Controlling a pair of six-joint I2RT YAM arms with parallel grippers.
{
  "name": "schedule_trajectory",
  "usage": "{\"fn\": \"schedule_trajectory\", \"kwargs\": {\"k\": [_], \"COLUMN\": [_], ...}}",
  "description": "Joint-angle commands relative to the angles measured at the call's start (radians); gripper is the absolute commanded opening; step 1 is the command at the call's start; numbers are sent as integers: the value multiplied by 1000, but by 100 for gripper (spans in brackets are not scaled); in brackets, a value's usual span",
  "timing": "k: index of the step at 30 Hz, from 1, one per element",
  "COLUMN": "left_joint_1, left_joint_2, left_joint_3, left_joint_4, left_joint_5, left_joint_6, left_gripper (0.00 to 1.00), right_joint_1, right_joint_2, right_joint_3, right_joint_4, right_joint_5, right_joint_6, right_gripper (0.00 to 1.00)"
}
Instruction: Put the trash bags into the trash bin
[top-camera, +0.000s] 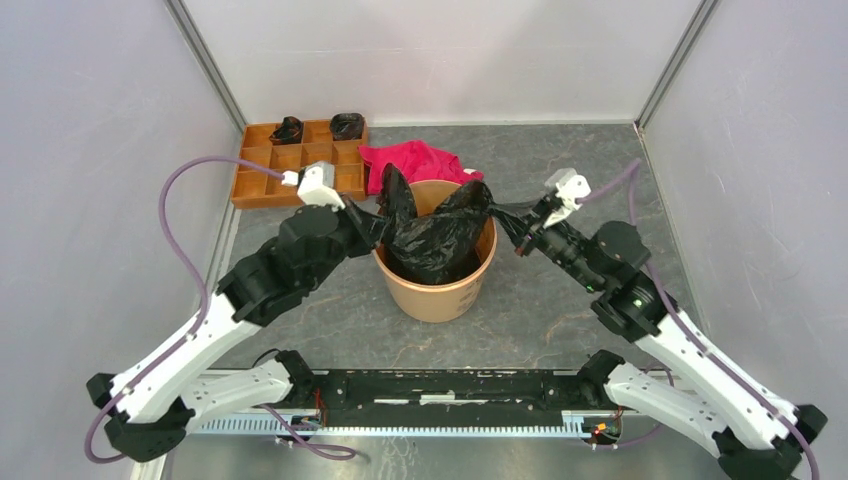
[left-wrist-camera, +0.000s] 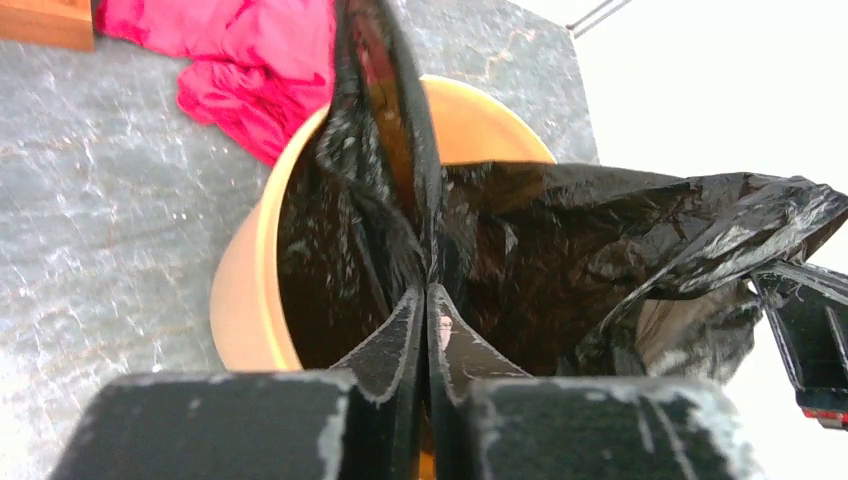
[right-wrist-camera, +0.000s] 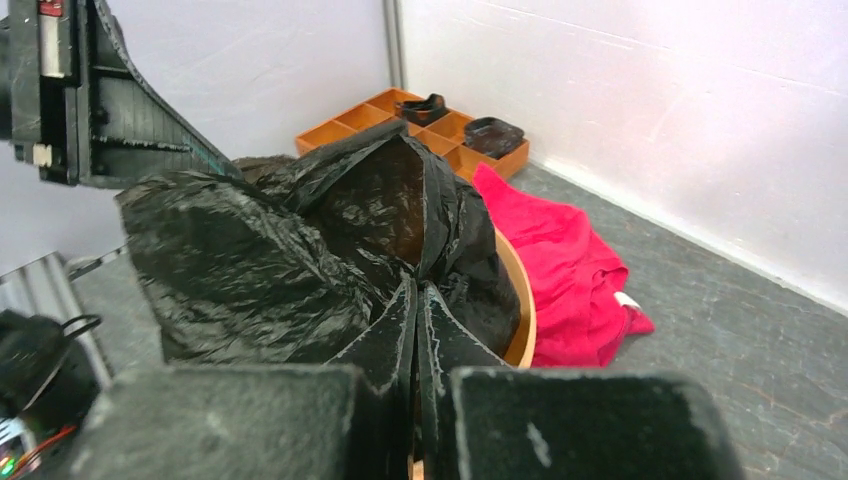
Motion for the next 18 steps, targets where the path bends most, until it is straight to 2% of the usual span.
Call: {"fn": "schedule_trajectory", "kwargs": {"k": [1, 3, 6, 9, 11, 14, 18], "left_joint_1": [21, 30, 37, 39, 39, 39, 39], "left_joint_2": [134, 188, 198, 159, 89, -71, -257], "left_joint_3": [67, 132, 150, 129, 53, -137, -291], "left_joint_4": [158, 169, 224, 214, 229, 290, 364], "left_joint_5": [-143, -135, -170, -170, -121, -6, 122], "left_joint_6": [157, 219, 310, 334, 316, 286, 208], "left_gripper": [3, 2, 2, 2, 2, 2, 2], "right_joint_1": [-2, -3, -3, -2, -2, -4, -3], "right_joint_2": [110, 147, 137, 78, 27, -52, -112], "right_joint_3": [14, 46, 40, 25, -19, -92, -105], "right_joint_4": [232, 256, 251, 141, 76, -5, -96], "right_joint_5": [85, 39, 12, -11, -90, -243, -313], "right_joint_6": [-38, -48, -59, -53, -44, -13, 38], "right_gripper": [1, 1, 1, 1, 1, 1, 1]}}
